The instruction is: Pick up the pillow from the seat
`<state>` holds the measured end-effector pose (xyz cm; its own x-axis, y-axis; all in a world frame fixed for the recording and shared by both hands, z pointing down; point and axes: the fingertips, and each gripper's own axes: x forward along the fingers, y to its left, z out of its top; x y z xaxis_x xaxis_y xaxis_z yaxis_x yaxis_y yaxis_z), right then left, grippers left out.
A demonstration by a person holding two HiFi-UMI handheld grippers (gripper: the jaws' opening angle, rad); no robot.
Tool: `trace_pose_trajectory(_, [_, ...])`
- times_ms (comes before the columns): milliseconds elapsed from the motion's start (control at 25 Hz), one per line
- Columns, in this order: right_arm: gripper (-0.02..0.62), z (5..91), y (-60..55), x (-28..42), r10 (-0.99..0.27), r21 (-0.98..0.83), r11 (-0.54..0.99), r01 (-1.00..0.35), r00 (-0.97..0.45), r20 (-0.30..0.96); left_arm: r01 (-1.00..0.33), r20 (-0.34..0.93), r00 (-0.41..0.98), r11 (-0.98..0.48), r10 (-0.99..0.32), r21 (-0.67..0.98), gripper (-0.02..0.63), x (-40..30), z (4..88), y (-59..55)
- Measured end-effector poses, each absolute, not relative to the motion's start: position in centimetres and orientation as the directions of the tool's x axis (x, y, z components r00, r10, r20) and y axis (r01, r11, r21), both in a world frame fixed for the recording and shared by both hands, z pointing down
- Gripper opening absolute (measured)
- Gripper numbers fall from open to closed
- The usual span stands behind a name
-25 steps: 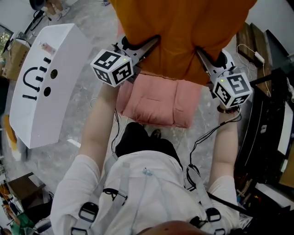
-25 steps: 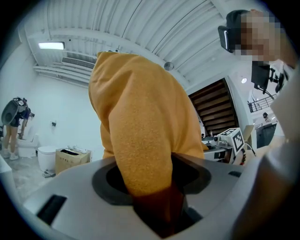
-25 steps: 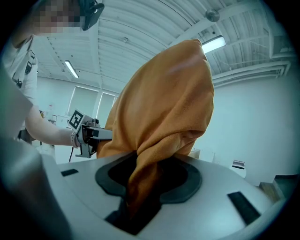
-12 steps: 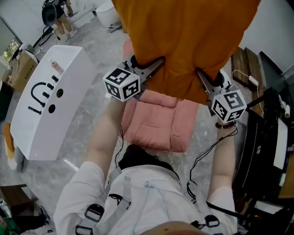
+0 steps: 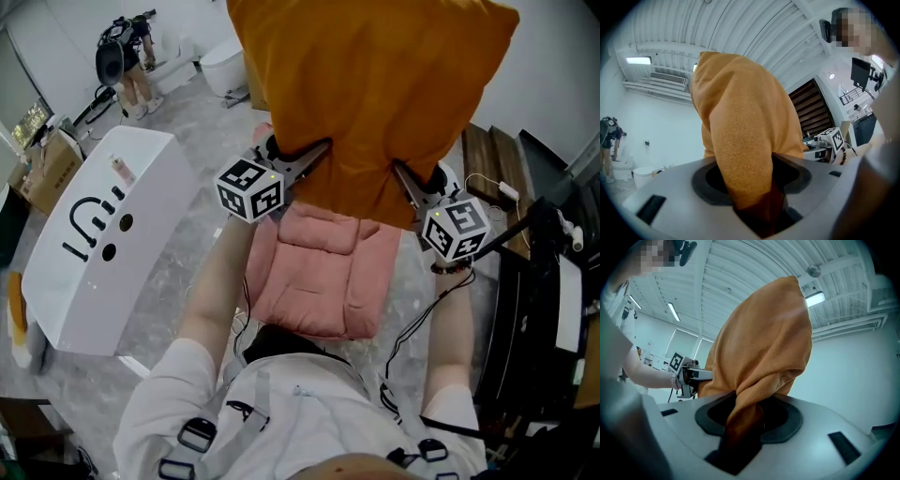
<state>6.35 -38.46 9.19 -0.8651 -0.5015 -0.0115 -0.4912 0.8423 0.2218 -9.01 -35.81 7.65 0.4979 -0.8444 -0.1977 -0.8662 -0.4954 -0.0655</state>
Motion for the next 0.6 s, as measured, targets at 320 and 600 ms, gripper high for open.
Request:
trace_pose_trajectory(320, [0.17,7.5,-39.2,7.3,-0.496,0.242,0.836,-0.492,-0.867,-0.047,-0.867,-0.223,0.498,-0.487,-0.838,-0.104,0.252,-8.2,5.6,-36.6])
trace_pose_trajectory(600, [0.175,6.1,-38.0,7.0,-0.492,0.246,0.834,-0.494,-0.868,-0.075,-0.858,-0.236,0.514,-0.497,-0.825,-0.13,0.256,-8.6,4.0,-35.6])
